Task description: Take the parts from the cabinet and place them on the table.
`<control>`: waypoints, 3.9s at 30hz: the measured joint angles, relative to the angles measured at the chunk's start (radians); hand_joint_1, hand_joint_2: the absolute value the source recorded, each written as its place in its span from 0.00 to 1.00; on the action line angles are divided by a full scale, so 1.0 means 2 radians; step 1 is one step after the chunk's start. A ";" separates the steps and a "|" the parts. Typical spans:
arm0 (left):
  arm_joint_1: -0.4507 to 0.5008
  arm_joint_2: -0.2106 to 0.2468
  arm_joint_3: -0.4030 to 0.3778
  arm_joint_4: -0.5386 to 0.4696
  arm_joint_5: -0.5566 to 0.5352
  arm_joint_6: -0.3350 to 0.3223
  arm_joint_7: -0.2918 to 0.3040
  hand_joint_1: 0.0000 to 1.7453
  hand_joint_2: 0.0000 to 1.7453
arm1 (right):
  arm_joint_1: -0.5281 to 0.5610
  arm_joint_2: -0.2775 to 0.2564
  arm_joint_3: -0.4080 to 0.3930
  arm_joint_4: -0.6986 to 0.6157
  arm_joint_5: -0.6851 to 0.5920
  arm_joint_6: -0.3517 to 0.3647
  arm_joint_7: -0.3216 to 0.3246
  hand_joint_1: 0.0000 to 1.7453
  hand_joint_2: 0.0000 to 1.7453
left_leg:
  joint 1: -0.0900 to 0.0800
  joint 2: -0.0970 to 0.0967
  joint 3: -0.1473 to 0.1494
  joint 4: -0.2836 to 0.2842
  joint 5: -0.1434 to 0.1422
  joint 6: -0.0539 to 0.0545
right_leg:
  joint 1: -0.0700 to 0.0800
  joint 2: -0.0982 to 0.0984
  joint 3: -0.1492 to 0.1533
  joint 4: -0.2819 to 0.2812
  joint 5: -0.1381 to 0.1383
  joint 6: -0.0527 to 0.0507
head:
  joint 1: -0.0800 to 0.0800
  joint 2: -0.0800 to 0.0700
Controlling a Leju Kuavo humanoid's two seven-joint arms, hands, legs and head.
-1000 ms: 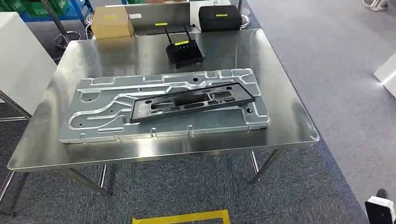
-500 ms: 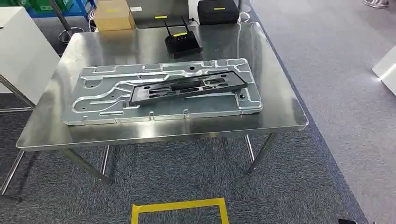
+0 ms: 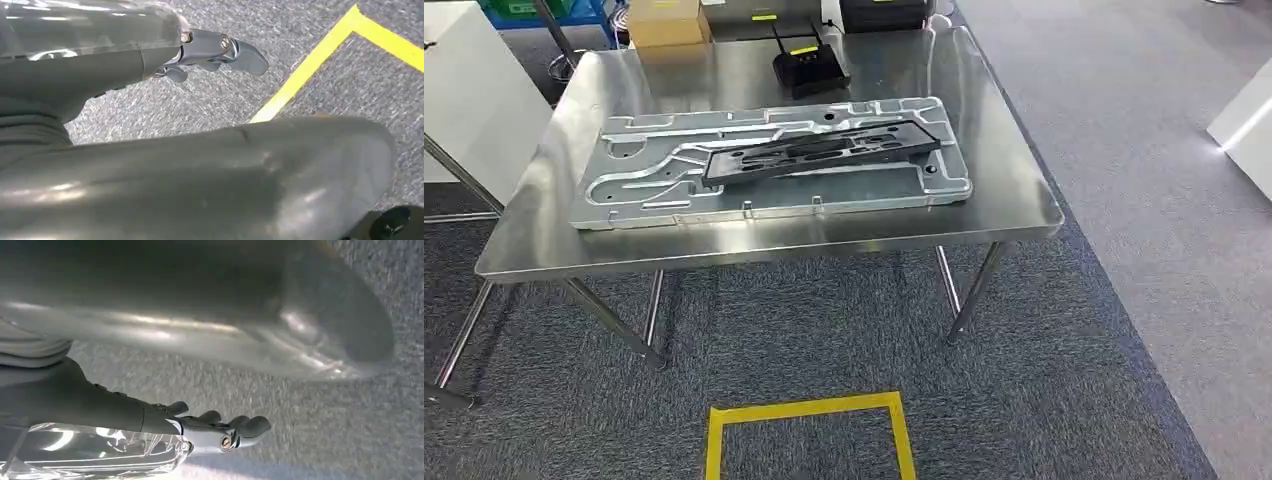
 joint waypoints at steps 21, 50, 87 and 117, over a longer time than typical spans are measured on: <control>-0.002 -0.005 -0.017 0.000 -0.004 -0.005 0.008 0.00 0.00 | -0.006 0.035 0.009 0.029 0.016 0.164 0.119 0.00 0.00 | -0.005 0.001 0.073 -0.047 -0.035 0.027 | 0.007 -0.003 -0.105 0.068 0.002 0.000 | 0.000 0.000; -0.011 -0.005 -0.039 0.001 -0.004 -0.008 0.008 0.00 0.00 | -0.017 0.051 -0.022 0.032 -0.005 0.176 0.105 0.00 0.00 | 0.001 0.002 0.084 -0.039 -0.051 0.022 | 0.004 -0.006 -0.096 0.021 0.054 0.005 | 0.000 0.000; -0.009 -0.008 -0.055 0.001 -0.004 -0.009 0.002 0.00 0.00 | -0.017 0.062 -0.020 0.035 0.036 0.192 0.113 0.00 0.00 | -0.003 -0.005 0.031 -0.022 -0.025 0.021 | 0.005 -0.005 -0.088 0.119 0.005 0.002 | 0.000 0.000; -0.009 -0.008 -0.065 0.001 -0.005 -0.001 0.043 0.00 1.00 | -0.018 0.063 -0.044 0.036 0.021 0.192 0.160 0.00 1.00 | 0.007 -0.006 0.040 -0.021 -0.031 0.013 | 0.004 -0.005 -0.095 0.130 -0.017 0.004 | 0.000 0.000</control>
